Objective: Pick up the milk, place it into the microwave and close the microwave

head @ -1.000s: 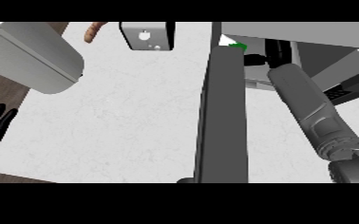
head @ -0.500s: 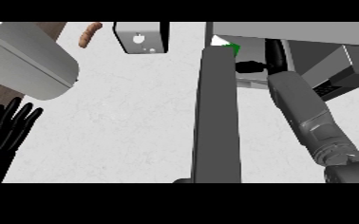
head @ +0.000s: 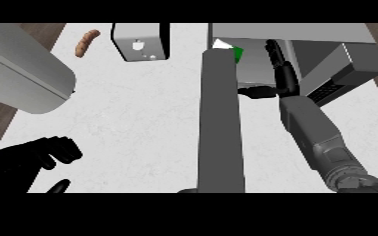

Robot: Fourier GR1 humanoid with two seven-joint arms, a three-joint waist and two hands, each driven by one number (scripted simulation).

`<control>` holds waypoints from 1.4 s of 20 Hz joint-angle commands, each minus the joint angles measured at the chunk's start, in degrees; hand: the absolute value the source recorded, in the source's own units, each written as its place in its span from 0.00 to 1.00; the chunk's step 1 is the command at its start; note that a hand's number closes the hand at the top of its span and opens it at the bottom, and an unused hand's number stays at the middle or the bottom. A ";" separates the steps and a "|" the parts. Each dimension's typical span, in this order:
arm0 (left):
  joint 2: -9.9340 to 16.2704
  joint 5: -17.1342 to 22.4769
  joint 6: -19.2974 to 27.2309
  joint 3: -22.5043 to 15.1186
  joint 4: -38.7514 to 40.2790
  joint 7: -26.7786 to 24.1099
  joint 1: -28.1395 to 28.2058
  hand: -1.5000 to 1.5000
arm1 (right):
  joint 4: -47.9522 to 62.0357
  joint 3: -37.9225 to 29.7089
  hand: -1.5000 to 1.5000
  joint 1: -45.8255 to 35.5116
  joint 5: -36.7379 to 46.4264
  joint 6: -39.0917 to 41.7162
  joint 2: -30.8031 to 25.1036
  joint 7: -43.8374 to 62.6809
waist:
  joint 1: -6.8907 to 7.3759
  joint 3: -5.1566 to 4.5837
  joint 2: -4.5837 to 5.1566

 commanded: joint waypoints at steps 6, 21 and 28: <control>-0.91 -3.05 5.19 -12.48 -5.65 2.53 5.65 1.00 | -2.67 -0.16 0.00 9.56 -1.88 11.86 -0.63 -4.40 | -1.93 -0.14 -1.11; -0.92 -15.64 14.72 -27.09 6.37 -1.73 -6.59 1.00 | -23.73 4.67 0.00 33.12 -4.18 15.63 1.14 -4.99 | -3.77 -0.26 -1.57; -0.92 -23.76 20.55 -35.91 24.24 -10.56 -15.14 1.00 | -35.63 6.70 0.00 44.83 -5.64 21.16 -1.72 -3.56 | -5.18 -0.33 -1.40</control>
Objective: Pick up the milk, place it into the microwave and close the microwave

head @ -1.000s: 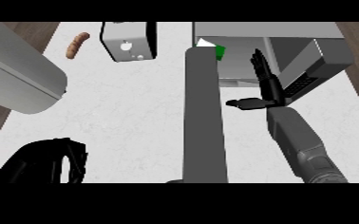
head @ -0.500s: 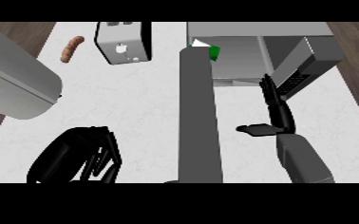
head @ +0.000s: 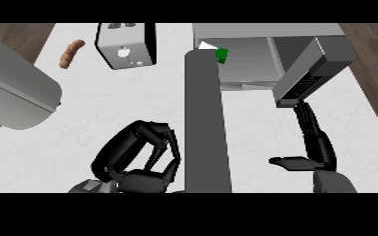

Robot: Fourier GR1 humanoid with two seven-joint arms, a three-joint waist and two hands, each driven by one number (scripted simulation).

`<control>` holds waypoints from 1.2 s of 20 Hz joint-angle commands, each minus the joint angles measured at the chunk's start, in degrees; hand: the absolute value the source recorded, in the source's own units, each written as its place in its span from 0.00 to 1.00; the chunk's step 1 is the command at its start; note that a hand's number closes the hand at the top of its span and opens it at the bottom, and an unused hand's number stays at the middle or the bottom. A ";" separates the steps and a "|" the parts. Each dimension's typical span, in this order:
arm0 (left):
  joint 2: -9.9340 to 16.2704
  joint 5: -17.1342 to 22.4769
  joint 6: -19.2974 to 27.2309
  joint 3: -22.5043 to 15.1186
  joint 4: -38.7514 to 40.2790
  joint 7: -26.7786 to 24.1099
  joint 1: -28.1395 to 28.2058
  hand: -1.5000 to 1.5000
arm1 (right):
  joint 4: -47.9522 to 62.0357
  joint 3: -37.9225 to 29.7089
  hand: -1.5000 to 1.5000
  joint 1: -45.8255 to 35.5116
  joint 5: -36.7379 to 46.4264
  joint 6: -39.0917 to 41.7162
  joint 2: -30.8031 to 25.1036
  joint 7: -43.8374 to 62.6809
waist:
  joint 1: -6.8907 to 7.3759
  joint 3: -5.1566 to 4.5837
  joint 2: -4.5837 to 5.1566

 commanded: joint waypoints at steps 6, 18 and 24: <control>0.00 -7.59 10.60 -12.71 22.73 -8.27 -8.89 1.00 | -18.51 1.52 0.00 13.57 -3.11 6.73 -4.85 1.25 | -0.71 -0.02 0.35; 0.01 5.11 35.57 -28.05 43.76 -24.60 -20.21 1.00 | -39.70 4.44 0.00 21.53 -11.77 14.64 -7.80 7.42 | -3.70 -0.18 0.81; 0.01 15.10 39.79 -33.72 50.46 -27.32 -24.60 1.00 | -48.98 5.68 0.00 23.66 -16.02 14.64 -8.10 14.16 | -4.35 -0.19 1.20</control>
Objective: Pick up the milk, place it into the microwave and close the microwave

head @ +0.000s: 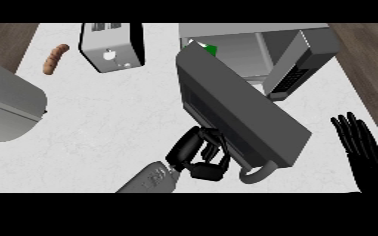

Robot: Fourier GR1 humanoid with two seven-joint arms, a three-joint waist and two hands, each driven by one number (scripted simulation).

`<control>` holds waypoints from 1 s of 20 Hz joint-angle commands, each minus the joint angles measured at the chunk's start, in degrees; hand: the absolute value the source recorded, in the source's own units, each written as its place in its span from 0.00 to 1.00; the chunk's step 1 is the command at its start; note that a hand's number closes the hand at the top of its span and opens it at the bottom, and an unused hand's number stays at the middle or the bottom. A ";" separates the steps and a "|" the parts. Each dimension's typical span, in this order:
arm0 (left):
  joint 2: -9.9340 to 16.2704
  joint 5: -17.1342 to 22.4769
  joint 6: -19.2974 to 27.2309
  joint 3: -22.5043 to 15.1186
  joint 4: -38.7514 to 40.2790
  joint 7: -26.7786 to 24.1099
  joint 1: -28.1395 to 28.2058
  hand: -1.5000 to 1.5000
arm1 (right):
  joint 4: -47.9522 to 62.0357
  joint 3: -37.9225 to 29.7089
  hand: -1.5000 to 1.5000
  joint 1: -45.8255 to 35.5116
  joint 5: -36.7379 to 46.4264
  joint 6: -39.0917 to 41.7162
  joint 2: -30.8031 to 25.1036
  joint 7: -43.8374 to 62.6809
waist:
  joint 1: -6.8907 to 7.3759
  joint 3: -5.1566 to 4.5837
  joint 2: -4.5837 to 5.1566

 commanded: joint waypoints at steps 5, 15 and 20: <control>-0.32 11.65 5.27 -6.59 3.37 -1.49 -7.16 1.00 | -9.45 1.89 0.00 0.98 -4.26 4.00 -1.84 4.94 | -3.22 -0.14 0.81; -0.33 23.23 16.98 -7.02 -0.50 -3.13 -12.03 1.00 | -14.23 1.20 0.00 -2.78 -7.92 6.20 -6.64 10.80 | -5.56 -0.22 1.40; -0.34 28.33 22.99 -5.34 0.73 -2.93 -15.08 1.00 | -15.84 -0.98 0.00 -2.50 -9.61 7.78 -9.29 10.92 | -7.62 -0.09 1.37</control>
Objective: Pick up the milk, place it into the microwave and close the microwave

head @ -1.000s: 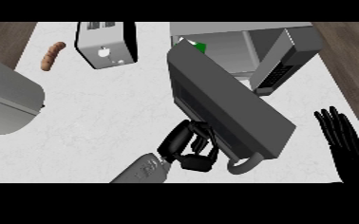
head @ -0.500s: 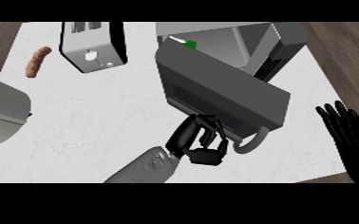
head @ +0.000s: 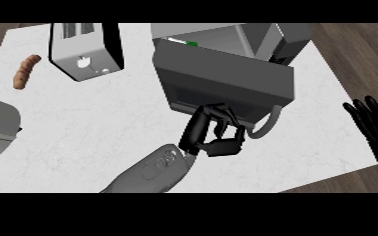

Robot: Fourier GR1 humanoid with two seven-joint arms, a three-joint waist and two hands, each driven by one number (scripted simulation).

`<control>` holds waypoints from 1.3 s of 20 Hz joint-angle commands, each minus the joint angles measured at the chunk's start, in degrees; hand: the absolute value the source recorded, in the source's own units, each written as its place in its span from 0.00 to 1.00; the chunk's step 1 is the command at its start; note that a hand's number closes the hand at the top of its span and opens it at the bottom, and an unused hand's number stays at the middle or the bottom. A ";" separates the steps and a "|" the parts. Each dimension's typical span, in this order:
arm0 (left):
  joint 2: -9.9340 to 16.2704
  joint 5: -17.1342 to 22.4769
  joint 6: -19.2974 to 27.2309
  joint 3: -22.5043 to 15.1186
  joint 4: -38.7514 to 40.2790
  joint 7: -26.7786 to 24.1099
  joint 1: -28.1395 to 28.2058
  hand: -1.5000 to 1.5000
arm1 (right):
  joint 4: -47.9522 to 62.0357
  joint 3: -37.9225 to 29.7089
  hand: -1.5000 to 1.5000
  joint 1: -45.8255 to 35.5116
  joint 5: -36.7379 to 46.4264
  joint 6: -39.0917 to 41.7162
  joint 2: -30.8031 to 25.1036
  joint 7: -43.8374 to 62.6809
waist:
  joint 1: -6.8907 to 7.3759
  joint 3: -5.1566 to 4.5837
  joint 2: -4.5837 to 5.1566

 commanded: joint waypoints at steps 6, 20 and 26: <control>-0.14 8.14 7.42 2.11 3.35 2.60 -8.96 0.00 | -1.60 -3.95 0.00 -5.21 -1.84 -0.03 -4.45 2.14 | -2.90 0.10 0.95; -0.14 18.37 11.82 5.89 5.61 -0.83 -12.16 0.00 | -2.86 -9.76 1.00 -12.27 10.27 -6.64 -11.81 -0.35 | -3.85 0.19 2.86; -0.14 21.25 11.94 5.65 6.65 -2.32 -13.11 0.00 | -2.10 -10.12 1.00 -14.53 10.77 -7.40 -12.46 0.14 | -4.00 0.22 3.13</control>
